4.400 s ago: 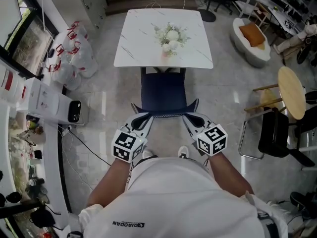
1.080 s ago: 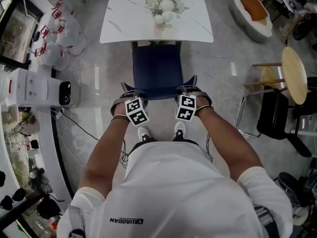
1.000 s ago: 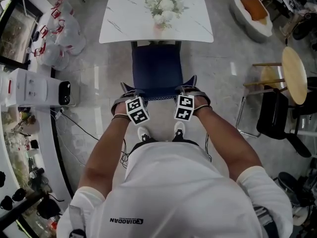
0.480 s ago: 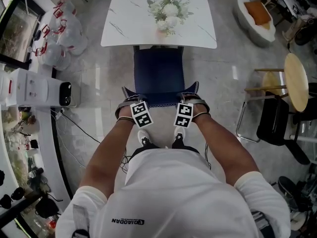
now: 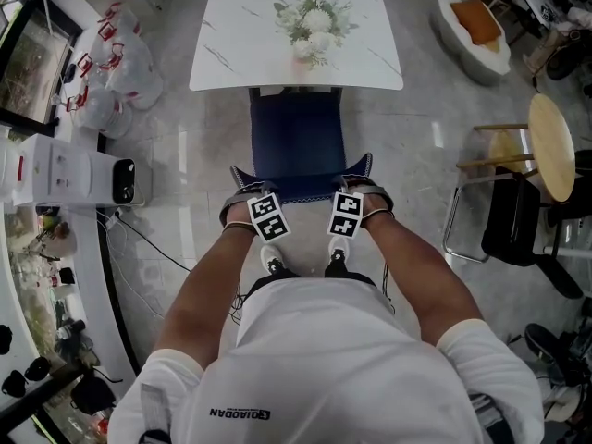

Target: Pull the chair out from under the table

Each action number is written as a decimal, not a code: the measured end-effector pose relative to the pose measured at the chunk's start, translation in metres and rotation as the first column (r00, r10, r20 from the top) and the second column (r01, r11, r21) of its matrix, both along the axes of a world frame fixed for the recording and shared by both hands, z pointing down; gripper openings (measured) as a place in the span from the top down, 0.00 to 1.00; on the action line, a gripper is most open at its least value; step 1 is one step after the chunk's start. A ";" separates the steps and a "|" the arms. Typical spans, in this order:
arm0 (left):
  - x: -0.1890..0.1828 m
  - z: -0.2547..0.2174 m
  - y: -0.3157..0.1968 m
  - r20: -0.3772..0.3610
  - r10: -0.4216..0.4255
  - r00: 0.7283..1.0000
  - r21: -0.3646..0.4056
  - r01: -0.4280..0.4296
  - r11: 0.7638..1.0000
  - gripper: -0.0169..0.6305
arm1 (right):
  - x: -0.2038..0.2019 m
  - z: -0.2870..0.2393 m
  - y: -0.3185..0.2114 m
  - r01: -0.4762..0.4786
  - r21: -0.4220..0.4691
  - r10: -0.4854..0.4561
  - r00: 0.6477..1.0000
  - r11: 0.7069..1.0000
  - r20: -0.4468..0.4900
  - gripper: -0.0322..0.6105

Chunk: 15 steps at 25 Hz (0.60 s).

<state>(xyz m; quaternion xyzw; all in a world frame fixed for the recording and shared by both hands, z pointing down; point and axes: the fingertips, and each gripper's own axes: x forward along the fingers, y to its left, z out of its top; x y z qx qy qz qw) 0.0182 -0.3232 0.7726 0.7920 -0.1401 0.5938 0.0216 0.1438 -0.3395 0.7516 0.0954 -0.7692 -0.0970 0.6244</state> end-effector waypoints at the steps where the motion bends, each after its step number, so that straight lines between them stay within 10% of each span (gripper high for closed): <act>1: 0.000 0.001 0.004 -0.002 0.003 1.000 -0.005 -0.003 1.000 0.80 | 0.000 0.001 0.004 -0.003 -0.005 0.003 1.000 1.000 -0.002 0.76; 15: -0.001 0.014 0.067 -0.014 0.068 0.998 0.047 -0.067 0.997 0.80 | 0.000 0.015 0.069 -0.078 0.034 0.079 0.997 0.996 -0.026 0.76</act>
